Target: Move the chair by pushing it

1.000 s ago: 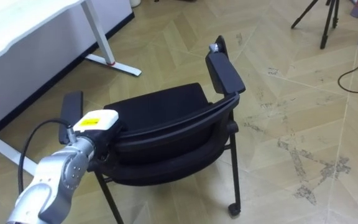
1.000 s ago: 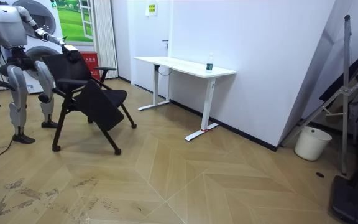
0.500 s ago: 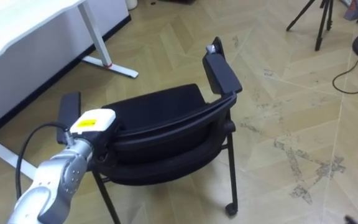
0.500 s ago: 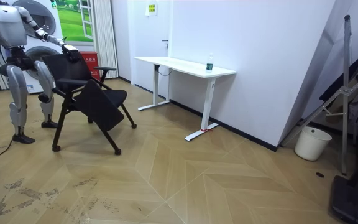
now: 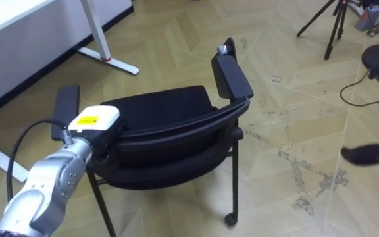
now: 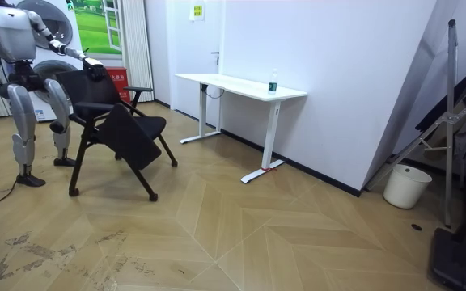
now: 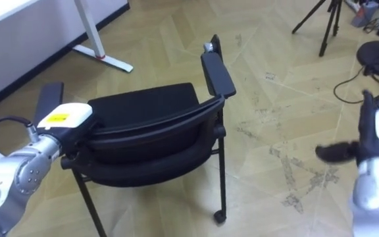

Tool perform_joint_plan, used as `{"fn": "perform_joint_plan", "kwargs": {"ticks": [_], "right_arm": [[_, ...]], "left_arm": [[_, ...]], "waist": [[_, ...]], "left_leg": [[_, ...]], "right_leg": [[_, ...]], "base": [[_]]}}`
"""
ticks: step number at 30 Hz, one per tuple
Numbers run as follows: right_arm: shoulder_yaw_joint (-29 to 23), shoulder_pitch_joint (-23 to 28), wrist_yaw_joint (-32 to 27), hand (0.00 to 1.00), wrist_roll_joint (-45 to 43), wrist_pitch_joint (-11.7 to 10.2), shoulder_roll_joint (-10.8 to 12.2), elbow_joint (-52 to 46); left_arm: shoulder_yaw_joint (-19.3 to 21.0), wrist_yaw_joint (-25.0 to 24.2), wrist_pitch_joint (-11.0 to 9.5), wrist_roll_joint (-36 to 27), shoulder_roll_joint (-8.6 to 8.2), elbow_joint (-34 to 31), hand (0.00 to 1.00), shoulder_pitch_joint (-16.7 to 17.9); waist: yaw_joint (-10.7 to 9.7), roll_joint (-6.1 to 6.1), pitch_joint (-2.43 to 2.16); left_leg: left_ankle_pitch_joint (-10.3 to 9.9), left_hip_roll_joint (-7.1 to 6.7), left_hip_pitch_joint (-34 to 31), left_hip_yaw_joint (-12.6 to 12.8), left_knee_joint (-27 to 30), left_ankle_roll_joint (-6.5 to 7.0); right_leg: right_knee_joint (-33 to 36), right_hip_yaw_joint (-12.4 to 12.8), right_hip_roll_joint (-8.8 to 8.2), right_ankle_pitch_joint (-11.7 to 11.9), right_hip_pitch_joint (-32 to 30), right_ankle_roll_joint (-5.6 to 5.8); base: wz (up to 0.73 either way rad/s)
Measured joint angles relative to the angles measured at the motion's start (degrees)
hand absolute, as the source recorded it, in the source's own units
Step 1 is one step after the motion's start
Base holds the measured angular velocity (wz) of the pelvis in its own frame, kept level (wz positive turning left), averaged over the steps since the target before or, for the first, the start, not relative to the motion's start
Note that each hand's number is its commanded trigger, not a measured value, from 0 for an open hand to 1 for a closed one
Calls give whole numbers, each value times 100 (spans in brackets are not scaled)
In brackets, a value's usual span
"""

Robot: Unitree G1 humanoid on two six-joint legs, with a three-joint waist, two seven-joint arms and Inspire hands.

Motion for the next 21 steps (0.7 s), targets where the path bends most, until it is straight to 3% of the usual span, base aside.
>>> {"fn": "perform_joint_plan", "kwargs": {"ticks": [6,11,21], "right_arm": [[158,-401,69,0,-370,0,-24,-451],[602,-732,159,0,-645,-7,-279,-516],[922,-759,852,0,-1493,-66,-387,-616]], "left_arm": [[0,-5,-30,-8,18,18,100,-28],[0,11,-176,-119,85,32,100,-67],[0,2,-437,-135,143,44,100,-175]], "waist": [[89,-11,11],[117,11,19],[278,-15,48]], "left_leg": [[-1,9,5,48,-2,2],[-1,21,-56,45,20,1],[-8,49,-81,55,6,-10]], "right_leg": [[57,45,7,0,-20,1],[51,37,13,3,-24,-4],[52,26,28,16,-107,-23]], "base": [[-3],[0],[0]]}}
